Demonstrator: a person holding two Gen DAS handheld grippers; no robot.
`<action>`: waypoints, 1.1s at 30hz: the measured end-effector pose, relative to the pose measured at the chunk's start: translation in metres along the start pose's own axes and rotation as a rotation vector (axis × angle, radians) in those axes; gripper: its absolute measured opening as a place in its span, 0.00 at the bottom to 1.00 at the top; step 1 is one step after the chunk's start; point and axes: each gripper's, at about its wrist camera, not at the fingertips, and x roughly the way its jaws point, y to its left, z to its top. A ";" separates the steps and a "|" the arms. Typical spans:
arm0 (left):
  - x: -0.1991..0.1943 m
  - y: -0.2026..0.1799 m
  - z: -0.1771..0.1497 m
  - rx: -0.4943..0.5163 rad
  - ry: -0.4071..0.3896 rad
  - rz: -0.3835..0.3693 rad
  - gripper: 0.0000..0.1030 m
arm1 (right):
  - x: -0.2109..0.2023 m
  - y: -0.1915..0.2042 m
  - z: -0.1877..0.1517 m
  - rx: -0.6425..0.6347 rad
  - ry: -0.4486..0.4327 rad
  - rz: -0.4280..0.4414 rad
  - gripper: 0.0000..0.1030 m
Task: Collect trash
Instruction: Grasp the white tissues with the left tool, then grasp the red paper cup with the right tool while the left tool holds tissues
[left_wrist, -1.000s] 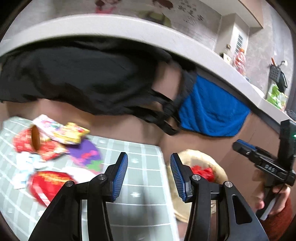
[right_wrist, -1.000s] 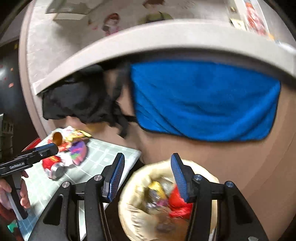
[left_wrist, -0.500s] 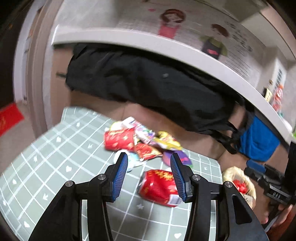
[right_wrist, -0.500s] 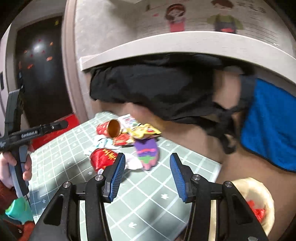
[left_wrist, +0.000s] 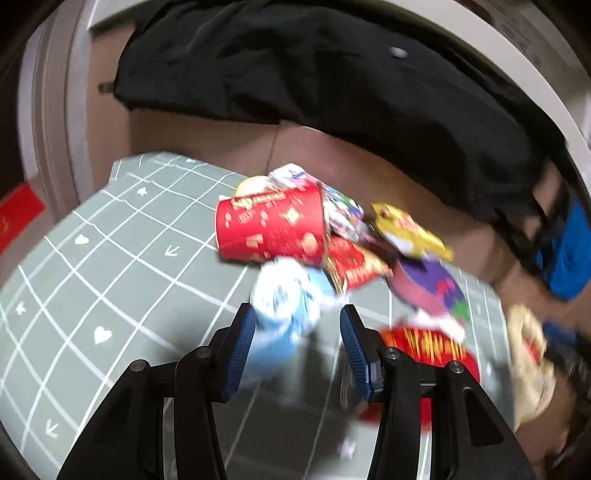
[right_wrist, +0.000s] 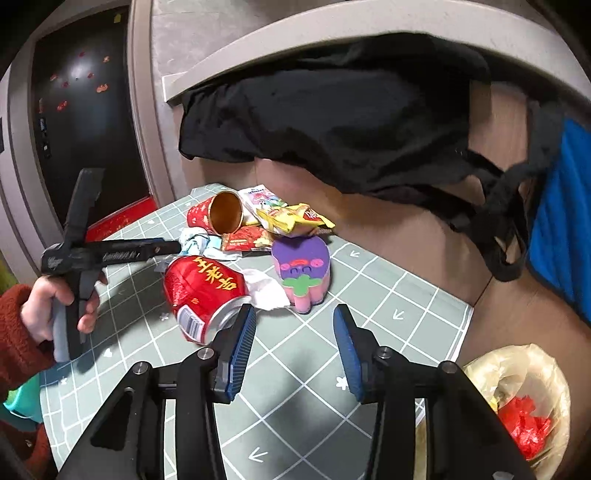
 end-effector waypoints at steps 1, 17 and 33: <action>0.004 0.001 0.005 -0.016 -0.003 0.009 0.47 | 0.002 -0.002 -0.001 0.007 0.000 0.003 0.40; 0.005 0.009 0.011 -0.081 0.042 -0.029 0.33 | 0.040 0.015 0.043 0.016 0.002 0.124 0.40; -0.109 0.086 -0.018 -0.113 -0.149 0.021 0.33 | 0.169 0.111 0.102 0.100 0.226 0.306 0.34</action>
